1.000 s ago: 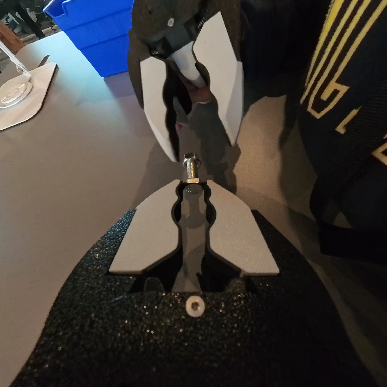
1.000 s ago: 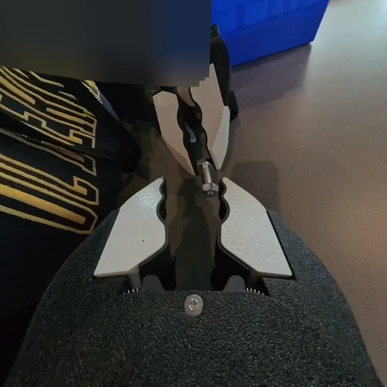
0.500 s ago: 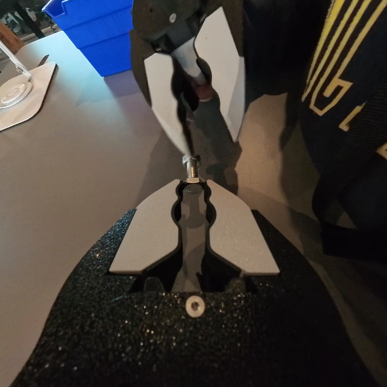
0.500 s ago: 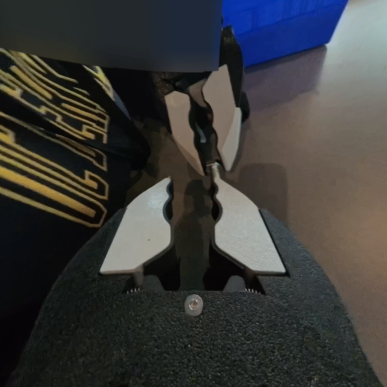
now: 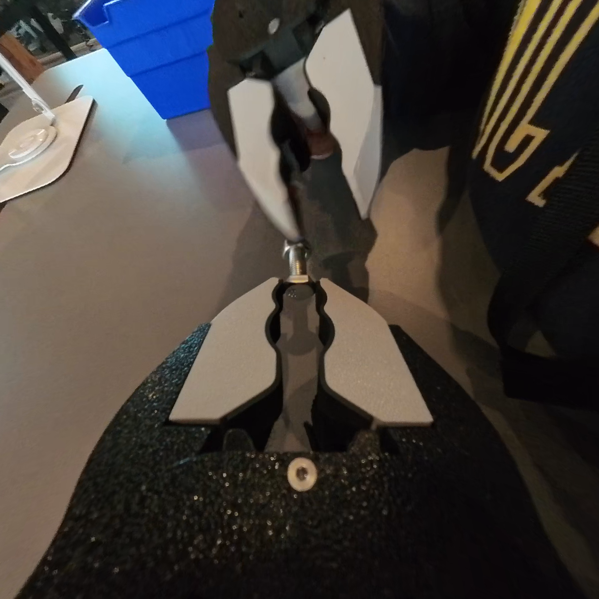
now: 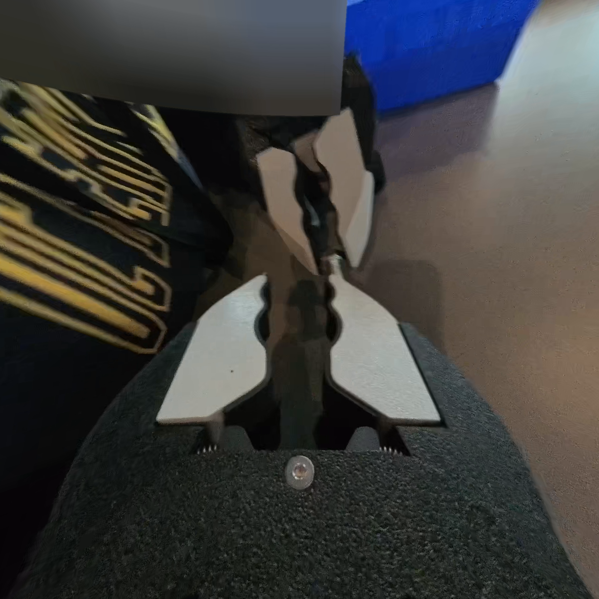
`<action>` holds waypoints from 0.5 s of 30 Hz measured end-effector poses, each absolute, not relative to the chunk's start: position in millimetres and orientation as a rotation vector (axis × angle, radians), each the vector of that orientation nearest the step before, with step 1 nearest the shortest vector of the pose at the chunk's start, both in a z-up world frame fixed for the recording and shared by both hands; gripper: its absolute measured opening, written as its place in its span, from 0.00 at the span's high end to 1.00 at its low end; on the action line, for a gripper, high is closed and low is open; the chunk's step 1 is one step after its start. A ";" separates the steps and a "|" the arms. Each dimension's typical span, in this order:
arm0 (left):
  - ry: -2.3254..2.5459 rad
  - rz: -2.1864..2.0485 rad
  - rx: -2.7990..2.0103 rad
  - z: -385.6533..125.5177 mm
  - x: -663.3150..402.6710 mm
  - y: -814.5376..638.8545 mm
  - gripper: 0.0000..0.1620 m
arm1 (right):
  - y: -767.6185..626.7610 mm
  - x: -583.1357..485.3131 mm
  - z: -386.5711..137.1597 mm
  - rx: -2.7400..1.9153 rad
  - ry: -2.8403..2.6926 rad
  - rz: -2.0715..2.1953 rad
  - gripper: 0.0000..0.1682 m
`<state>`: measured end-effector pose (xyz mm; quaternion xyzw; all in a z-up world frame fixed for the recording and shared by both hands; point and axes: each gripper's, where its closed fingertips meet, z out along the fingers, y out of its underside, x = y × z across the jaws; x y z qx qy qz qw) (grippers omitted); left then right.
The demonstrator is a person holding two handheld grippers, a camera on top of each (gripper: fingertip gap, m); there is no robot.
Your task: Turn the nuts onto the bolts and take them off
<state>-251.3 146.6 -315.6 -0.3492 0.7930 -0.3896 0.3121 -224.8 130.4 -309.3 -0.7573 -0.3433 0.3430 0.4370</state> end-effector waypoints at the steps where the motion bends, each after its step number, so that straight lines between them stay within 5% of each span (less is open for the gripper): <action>1: 2.094 -1.027 -0.926 -316.0 -251.1 146.8 0.89 | 127.3 -227.1 -302.1 -1.841 -0.848 0.909 0.84; 5: 2.086 -1.046 -0.929 -314.3 -251.1 146.8 0.89 | 140.5 -217.7 -308.0 -1.894 -0.768 0.807 0.71; 9: 2.087 -1.043 -0.926 -314.6 -250.9 146.7 0.89 | 139.7 -221.1 -315.3 -1.938 -0.805 0.785 0.69; 15: 2.092 -1.041 -0.926 -315.4 -250.2 146.4 0.89 | 125.6 -231.4 -302.6 -1.845 -0.870 0.915 0.83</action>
